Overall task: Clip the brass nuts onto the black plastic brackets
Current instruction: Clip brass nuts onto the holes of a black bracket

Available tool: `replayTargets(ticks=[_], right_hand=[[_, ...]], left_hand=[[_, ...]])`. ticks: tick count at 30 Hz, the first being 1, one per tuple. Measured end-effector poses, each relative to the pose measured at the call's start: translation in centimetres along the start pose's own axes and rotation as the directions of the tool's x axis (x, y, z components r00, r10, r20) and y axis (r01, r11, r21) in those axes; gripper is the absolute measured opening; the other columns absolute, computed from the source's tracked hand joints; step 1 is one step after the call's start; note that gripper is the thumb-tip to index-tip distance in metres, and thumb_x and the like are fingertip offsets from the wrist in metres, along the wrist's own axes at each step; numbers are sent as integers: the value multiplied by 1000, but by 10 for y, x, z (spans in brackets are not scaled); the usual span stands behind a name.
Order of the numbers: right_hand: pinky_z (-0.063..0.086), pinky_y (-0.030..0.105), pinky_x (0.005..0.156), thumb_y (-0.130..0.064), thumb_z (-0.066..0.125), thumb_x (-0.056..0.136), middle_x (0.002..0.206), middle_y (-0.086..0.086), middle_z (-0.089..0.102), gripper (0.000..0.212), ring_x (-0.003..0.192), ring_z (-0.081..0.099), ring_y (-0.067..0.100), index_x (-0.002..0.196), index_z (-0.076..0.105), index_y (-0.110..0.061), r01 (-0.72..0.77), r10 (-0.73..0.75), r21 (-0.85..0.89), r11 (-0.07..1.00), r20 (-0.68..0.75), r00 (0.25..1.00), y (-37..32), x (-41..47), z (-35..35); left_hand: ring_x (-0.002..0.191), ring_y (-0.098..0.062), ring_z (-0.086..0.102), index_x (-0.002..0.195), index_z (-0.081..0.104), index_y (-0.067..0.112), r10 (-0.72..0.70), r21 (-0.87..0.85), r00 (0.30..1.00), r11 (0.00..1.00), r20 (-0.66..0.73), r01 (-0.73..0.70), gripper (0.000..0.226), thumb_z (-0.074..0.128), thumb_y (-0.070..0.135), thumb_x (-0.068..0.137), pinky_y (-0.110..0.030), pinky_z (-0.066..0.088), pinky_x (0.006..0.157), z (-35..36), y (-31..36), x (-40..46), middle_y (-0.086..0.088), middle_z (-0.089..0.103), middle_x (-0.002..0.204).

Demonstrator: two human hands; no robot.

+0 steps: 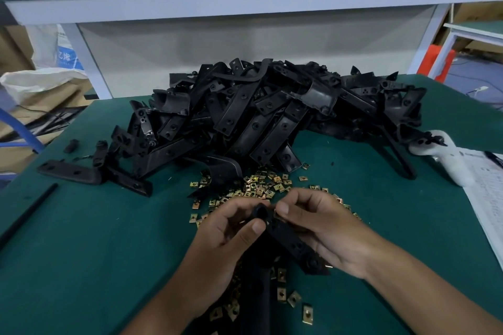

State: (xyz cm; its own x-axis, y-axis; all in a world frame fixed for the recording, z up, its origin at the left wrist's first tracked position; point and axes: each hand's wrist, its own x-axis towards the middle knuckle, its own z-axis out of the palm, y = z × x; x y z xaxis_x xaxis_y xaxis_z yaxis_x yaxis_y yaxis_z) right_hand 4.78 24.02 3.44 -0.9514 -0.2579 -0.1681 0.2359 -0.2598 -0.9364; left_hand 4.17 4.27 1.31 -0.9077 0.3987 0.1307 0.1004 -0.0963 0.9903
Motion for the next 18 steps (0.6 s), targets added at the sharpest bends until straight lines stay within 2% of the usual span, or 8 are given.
replayTargets(ticks=[5, 12, 15, 18], right_hand=[[59, 26, 63, -27, 82, 70, 81, 10, 70, 20, 71, 69, 19, 76, 71, -12, -13, 17, 51, 999, -70, 997, 3, -1, 4], [54, 25, 55, -30, 81, 74, 77, 7, 70, 21, 65, 68, 17, 69, 68, -15, -7, 13, 61, 998, -91, 996, 4, -5, 9], [58, 29, 64, -41, 78, 81, 81, 8, 70, 27, 71, 68, 19, 77, 73, -15, 21, -21, 1, 1000, -81, 996, 0, -5, 7], [55, 39, 77, -49, 73, 84, 89, 13, 72, 36, 79, 67, 26, 88, 76, -13, 49, -52, -43, 998, -79, 996, -1, -5, 6]], left_hand=[[99, -6, 71, 107, 72, 34, 30, 38, 999, 999, -31, -29, 19, 72, 35, 89, -13, 52, 79, 4, 1, -1, 6, 75, 104], [86, -1, 70, 101, 72, 37, 93, 102, 992, 991, -88, -84, 20, 72, 43, 83, -10, 51, 71, 4, -1, -2, 11, 74, 93], [90, -2, 70, 102, 72, 42, 110, 126, 988, 987, -108, -96, 23, 71, 49, 81, -12, 52, 74, 4, -4, -2, 11, 74, 97], [92, -3, 71, 104, 72, 42, 139, 139, 982, 983, -127, -121, 23, 71, 51, 82, -12, 52, 74, 4, -5, -2, 11, 75, 99]])
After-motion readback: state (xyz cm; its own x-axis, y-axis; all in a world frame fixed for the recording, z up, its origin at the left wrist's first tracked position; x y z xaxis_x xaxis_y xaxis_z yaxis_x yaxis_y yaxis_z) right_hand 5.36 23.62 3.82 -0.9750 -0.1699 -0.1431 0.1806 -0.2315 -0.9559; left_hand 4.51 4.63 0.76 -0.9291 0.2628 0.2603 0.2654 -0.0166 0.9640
